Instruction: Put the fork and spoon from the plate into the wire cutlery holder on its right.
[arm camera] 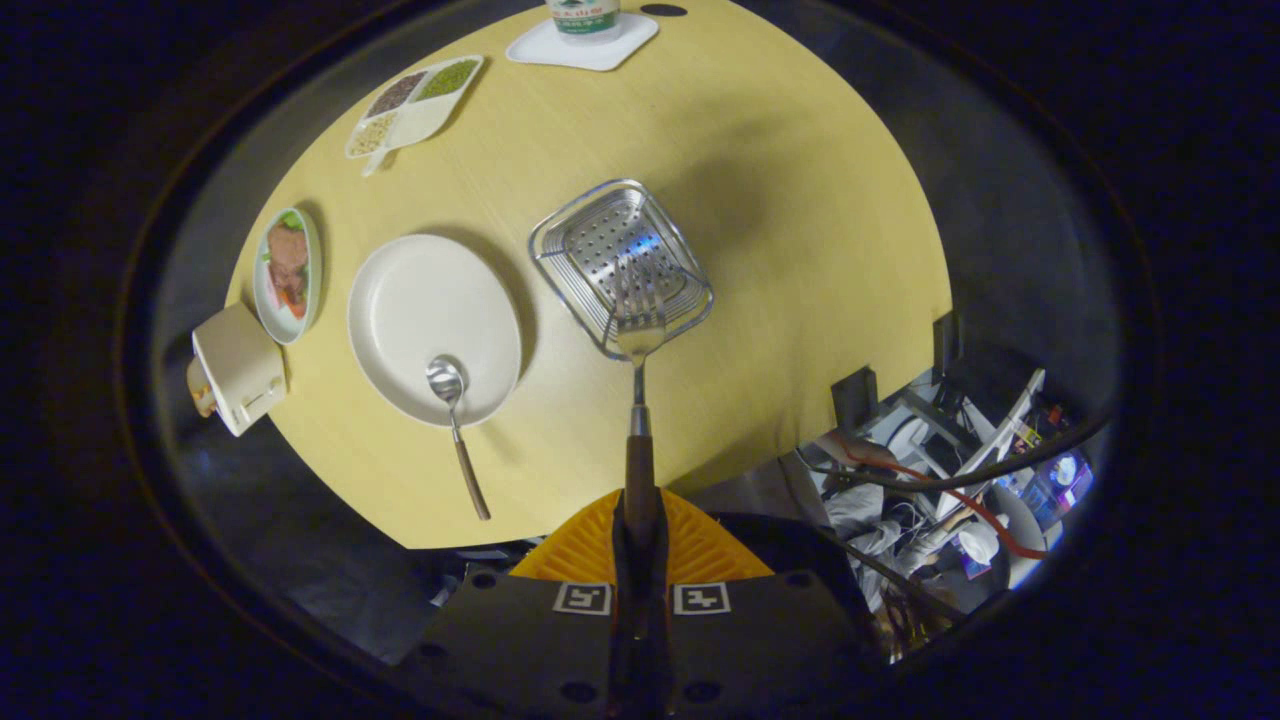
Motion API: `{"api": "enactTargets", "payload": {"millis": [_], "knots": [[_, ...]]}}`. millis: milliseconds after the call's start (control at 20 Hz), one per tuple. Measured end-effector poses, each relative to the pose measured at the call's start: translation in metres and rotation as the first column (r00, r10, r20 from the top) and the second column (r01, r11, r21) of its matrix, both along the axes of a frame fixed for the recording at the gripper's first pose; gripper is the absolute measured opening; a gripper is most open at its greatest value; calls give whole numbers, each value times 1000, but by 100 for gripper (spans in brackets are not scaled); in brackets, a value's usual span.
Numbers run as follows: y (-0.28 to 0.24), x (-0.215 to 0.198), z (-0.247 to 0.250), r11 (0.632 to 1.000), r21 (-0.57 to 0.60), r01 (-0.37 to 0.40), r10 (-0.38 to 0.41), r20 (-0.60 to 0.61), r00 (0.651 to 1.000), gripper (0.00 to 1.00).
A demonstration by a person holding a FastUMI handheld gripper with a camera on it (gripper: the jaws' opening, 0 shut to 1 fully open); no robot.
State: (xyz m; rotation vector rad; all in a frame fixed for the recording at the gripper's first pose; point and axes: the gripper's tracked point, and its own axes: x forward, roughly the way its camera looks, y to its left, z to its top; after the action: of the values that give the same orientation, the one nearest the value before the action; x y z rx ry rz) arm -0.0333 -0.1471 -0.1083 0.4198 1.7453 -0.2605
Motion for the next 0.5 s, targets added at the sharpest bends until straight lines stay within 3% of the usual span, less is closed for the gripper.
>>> {"api": "enactTargets", "payload": {"millis": [500], "knots": [[-1,25,-52,997,40,-67,69,-50,996,12]]}}
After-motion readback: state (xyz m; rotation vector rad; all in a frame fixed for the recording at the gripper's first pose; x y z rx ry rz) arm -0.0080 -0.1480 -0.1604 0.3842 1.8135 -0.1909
